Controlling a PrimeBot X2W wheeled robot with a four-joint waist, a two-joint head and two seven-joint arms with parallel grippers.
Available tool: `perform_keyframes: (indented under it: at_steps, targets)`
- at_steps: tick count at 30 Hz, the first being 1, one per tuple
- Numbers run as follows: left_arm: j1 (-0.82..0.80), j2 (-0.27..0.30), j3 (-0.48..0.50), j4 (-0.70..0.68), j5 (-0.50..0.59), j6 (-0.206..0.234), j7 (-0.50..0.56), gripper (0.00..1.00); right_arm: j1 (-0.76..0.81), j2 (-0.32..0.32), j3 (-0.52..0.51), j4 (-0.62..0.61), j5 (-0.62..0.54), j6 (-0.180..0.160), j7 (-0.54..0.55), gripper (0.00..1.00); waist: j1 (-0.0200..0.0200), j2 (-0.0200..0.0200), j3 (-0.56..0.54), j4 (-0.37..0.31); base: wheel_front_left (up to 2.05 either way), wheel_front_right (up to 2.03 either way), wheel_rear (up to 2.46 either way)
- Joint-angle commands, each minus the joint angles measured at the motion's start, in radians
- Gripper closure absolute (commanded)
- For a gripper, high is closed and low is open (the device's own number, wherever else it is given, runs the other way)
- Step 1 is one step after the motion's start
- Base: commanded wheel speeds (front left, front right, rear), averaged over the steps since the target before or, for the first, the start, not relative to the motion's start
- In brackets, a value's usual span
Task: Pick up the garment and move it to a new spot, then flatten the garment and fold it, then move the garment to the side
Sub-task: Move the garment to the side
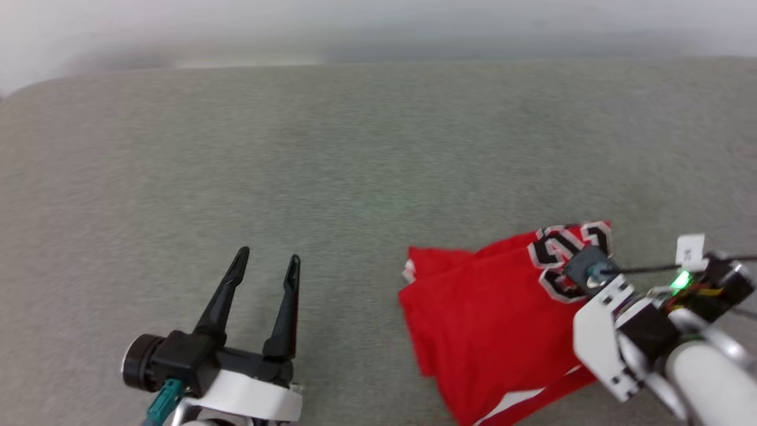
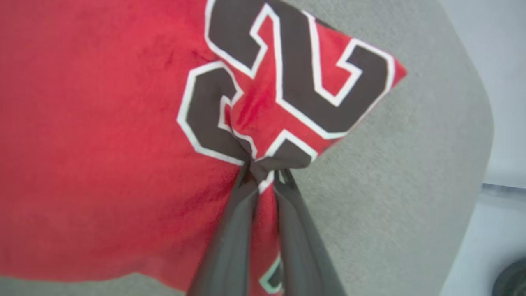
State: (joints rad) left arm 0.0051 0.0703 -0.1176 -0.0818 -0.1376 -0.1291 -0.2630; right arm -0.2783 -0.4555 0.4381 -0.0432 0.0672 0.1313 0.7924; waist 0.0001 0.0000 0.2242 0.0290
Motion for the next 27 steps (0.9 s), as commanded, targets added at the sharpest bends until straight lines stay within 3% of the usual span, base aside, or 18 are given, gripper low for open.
perform_keyframes:
  at_steps: [1, 7, 13, 18, 27]
  targets:
    - [-0.017, 0.0, -0.001, -0.002, -0.01, -0.001, -0.002, 0.0, -0.024, -0.026, 0.008, -0.007, -0.007, -0.002, 0.003, 1.0, -0.0001, 0.0, 0.035, -0.07, 0.0, 0.0, 0.0]
    - [-0.075, 0.018, -0.068, -0.004, -0.028, -0.001, -0.002, 0.0, -0.132, -0.213, 0.068, -0.028, 0.0, -0.001, 0.032, 1.0, -0.0001, 0.0, 0.102, -0.202, 0.0, 0.0, 0.0]
    - [-0.135, 0.05, -0.111, -0.022, -0.021, -0.001, -0.002, 0.0, -0.192, -0.344, 0.025, 0.04, 0.019, -0.001, -0.009, 1.0, -0.0001, 0.0, 0.184, -0.301, 0.0, 0.0, 0.0]
    - [-0.172, 0.082, -0.137, -0.051, -0.012, -0.001, -0.002, 0.0, -0.217, -0.35, -0.056, 0.165, -0.024, -0.001, -0.095, 1.0, -0.0001, 0.0, 0.244, -0.348, 0.0, 0.0, 0.0]
    - [-0.209, 0.134, -0.151, -0.09, -0.004, -0.001, -0.002, 0.0, -0.266, -0.261, -0.272, 0.41, -0.108, -0.001, -0.269, 1.0, -0.0001, 0.0, 0.325, -0.337, 0.0, 0.0, 0.0]
